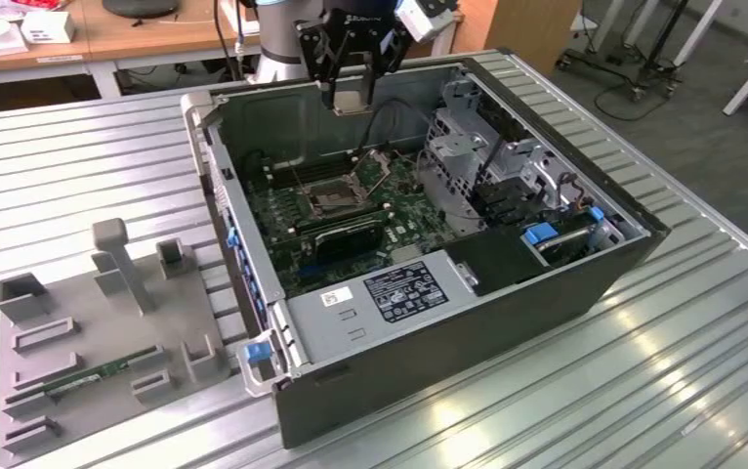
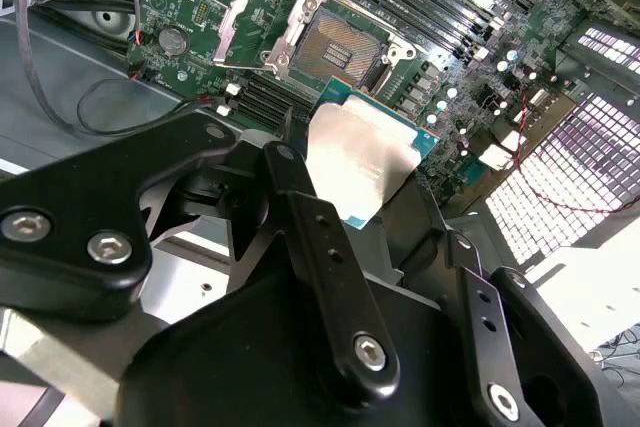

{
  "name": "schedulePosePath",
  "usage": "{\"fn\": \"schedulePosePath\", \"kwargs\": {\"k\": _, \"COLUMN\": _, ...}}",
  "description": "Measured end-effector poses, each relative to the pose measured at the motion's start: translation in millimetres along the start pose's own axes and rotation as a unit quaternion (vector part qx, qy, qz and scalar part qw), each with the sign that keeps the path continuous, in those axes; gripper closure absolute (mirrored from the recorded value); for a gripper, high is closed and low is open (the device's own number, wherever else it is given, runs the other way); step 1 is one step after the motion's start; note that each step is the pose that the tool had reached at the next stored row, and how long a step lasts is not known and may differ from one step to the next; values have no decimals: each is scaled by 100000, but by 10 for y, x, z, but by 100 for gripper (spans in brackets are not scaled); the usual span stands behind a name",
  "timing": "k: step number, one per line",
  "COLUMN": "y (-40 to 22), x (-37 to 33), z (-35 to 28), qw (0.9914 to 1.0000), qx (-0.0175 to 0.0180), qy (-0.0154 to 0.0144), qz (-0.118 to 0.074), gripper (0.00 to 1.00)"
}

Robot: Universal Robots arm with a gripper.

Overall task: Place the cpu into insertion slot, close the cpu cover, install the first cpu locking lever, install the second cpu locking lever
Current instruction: 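Place the cpu into insertion slot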

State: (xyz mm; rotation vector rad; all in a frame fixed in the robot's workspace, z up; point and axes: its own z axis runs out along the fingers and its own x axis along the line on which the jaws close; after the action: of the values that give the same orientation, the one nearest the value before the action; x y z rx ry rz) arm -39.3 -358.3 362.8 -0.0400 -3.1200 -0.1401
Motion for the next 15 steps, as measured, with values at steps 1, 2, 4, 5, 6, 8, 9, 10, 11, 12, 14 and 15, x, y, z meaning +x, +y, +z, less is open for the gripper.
{"fn": "schedulePosePath", "kwargs": {"k": 1, "y": 0, "x": 0, "z": 0, "qw": 100000, "qx": 2, "qy": 1, "qz": -1, "gripper": 46}}
{"fn": "schedulePosePath", "kwargs": {"k": 2, "y": 0, "x": 0, "z": 0, "qw": 100000, "qx": 1, "qy": 1, "qz": -1, "gripper": 46}}
{"fn": "schedulePosePath", "kwargs": {"k": 4, "y": 0, "x": 0, "z": 0, "qw": 100000, "qx": 0, "qy": 2, "qz": -2, "gripper": 46}}
{"fn": "schedulePosePath", "kwargs": {"k": 5, "y": 0, "x": 0, "z": 0, "qw": 100000, "qx": 1, "qy": -1, "qz": 36, "gripper": 46}}
{"fn": "schedulePosePath", "kwargs": {"k": 6, "y": 0, "x": 0, "z": 0, "qw": 100000, "qx": -1, "qy": -21, "qz": 248, "gripper": 46}}
{"fn": "schedulePosePath", "kwargs": {"k": 8, "y": 0, "x": 0, "z": 1, "qw": 99992, "qx": -23, "qy": -112, "qz": 1297, "gripper": 46}}
{"fn": "schedulePosePath", "kwargs": {"k": 9, "y": 0, "x": 0, "z": 2, "qw": 99980, "qx": -40, "qy": -177, "qz": 2014, "gripper": 46}}
{"fn": "schedulePosePath", "kwargs": {"k": 10, "y": 0, "x": 0, "z": 2, "qw": 99962, "qx": -50, "qy": -244, "qz": 2749, "gripper": 46}}
{"fn": "schedulePosePath", "kwargs": {"k": 11, "y": 0, "x": 0, "z": 3, "qw": 99938, "qx": -70, "qy": -314, "qz": 3508, "gripper": 46}}
{"fn": "schedulePosePath", "kwargs": {"k": 12, "y": 0, "x": 0, "z": 4, "qw": 99908, "qx": -84, "qy": -384, "qz": 4263, "gripper": 46}}
{"fn": "schedulePosePath", "kwargs": {"k": 14, "y": 0, "x": 0, "z": 5, "qw": 99827, "qx": -111, "qy": -523, "qz": 5847, "gripper": 46}}
{"fn": "schedulePosePath", "kwargs": {"k": 15, "y": -1, "x": 0, "z": 6, "qw": 99778, "qx": -126, "qy": -593, "qz": 6633, "gripper": 46}}
